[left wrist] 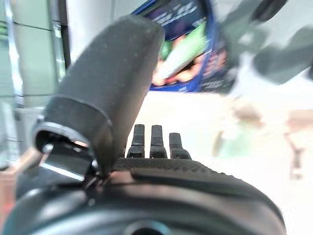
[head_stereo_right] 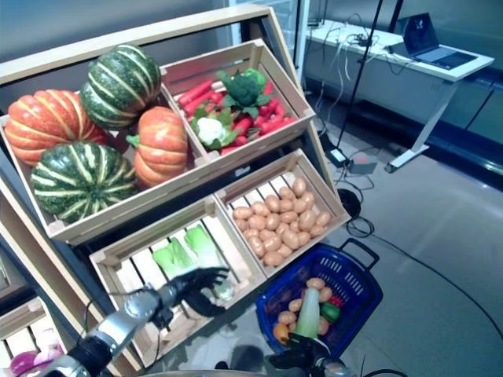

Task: Put vegetables into the basket

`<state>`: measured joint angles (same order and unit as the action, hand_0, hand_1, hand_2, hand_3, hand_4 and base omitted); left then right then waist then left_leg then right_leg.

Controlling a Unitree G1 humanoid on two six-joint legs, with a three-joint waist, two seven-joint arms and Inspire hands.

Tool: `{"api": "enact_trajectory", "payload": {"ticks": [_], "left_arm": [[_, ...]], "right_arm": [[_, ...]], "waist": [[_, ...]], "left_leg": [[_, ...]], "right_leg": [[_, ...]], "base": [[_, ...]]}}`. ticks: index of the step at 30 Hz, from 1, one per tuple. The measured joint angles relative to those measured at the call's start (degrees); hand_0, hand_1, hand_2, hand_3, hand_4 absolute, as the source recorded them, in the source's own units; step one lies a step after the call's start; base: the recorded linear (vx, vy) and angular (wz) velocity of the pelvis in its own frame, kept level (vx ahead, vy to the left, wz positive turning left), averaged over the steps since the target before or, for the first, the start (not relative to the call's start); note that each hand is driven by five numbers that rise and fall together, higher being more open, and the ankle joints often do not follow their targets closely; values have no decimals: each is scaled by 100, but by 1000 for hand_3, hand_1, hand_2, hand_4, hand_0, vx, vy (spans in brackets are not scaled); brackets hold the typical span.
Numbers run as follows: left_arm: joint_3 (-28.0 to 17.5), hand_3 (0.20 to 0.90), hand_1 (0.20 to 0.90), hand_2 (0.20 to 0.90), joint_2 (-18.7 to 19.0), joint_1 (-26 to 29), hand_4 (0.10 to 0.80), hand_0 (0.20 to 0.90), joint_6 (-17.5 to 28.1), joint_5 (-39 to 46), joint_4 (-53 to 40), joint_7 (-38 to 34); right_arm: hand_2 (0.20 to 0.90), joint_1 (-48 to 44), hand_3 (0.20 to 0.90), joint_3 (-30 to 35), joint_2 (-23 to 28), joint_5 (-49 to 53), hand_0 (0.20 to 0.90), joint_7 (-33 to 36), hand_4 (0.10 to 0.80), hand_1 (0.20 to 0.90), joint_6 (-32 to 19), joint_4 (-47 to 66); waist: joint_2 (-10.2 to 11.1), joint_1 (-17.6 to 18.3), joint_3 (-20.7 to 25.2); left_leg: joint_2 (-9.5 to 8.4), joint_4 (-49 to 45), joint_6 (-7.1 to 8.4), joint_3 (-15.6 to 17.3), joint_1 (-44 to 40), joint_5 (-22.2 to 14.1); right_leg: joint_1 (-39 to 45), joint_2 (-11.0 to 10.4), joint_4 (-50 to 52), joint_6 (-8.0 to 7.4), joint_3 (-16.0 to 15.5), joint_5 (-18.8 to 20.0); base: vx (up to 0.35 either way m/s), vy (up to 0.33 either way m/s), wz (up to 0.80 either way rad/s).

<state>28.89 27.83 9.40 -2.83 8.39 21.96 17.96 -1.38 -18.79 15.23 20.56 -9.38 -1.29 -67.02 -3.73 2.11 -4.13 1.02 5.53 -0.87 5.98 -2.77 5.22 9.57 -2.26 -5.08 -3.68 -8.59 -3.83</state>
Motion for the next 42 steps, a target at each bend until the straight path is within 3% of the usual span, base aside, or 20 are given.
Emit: {"api": "enact_trajectory", "payload": {"ticks": [8, 12, 17, 20, 23, 27, 29, 38, 42], "left_arm": [[-92, 900, 900, 900, 504, 171, 800, 900, -25, -104, -110, -65], [-92, 900, 900, 900, 825, 164, 800, 900, -67, -1013, 6, -387], [-70, 900, 900, 900, 992, 295, 800, 900, -18, -2133, 407, -1418], [64, 900, 900, 900, 1175, 762, 800, 900, 123, -2720, 750, -2025], [396, 900, 900, 900, 1560, 1666, 800, 900, 346, -3469, 1222, -2835], [693, 900, 900, 900, 2002, 2671, 800, 900, 464, -4289, 1752, -3921], [826, 900, 900, 900, 2044, 3062, 800, 900, 499, -4645, 2015, -4353], [1557, 900, 900, 900, 2020, 3666, 800, 900, 591, -5959, 2305, -5284], [1571, 900, 900, 900, 2022, 3739, 800, 900, 582, -6172, 2328, -5507]], "right_arm": [[900, 115, 900, -1, 78, -8, 900, -1, 800, 900, -28, -5], [900, 197, 900, 2, 141, 4, 900, -1, 800, 900, -38, -8], [900, 101, 900, -3, 278, 48, 900, -4, 800, 900, -171, 0], [900, -166, 900, -28, 387, 264, 900, -7, 800, 900, -186, -3], [900, -711, 900, -86, 502, 677, 900, -5, 800, 900, -268, -6], [900, -1356, 900, -57, 521, 1444, 900, -1, 800, 900, -482, 214], [900, -1612, 900, -8, 556, 1796, 900, -2, 800, 900, -565, 350], [900, -2047, 900, -22, 558, 2217, 900, 6, 800, 900, -654, 706], [900, -2136, 900, -13, 591, 2303, 900, 71, 800, 900, -658, 850]], "waist": [[31, -4, -96], [-34, -18, -164], [-181, -24, -323], [-226, -32, -683], [-170, -59, -1296], [128, -49, -1954], [186, -33, -2316], [250, 96, -2493], [264, 177, -2505]], "left_leg": [[1, -34, 39, -163, 47, 33], [5, 1, 52, -219, 61, 40], [19, -40, 64, -279, 303, 144], [58, -198, 77, -320, 672, 235], [122, -642, 127, -385, 1275, 268], [98, -1135, 181, -351, 2009, 288], [83, -1379, 208, -329, 2252, 267], [151, -2635, 230, -176, 3582, 18], [189, -2925, 237, -137, 3897, -26]], "right_leg": [[14, 24, -3, 17, -135, -13], [5, 37, -19, 22, -156, -15], [-236, 68, 66, 29, -182, -9], [-594, 93, 346, 69, -276, -23], [-1324, 149, 1104, 149, -303, -227], [-2590, -79, 2722, 275, -255, -799], [-2953, -181, 3248, 337, -246, -925], [-4360, -244, 4563, 544, -57, -1145], [-4711, -221, 4844, 580, 24, -1213]], "base": [[-5, -25, 8], [3, -7, 7], [-132, -26, 7], [-234, -51, 17], [-222, -37, 7], [-181, 18, -2], [-104, 53, 2], [-72, 56, -8], [-8, 31, -7]]}}
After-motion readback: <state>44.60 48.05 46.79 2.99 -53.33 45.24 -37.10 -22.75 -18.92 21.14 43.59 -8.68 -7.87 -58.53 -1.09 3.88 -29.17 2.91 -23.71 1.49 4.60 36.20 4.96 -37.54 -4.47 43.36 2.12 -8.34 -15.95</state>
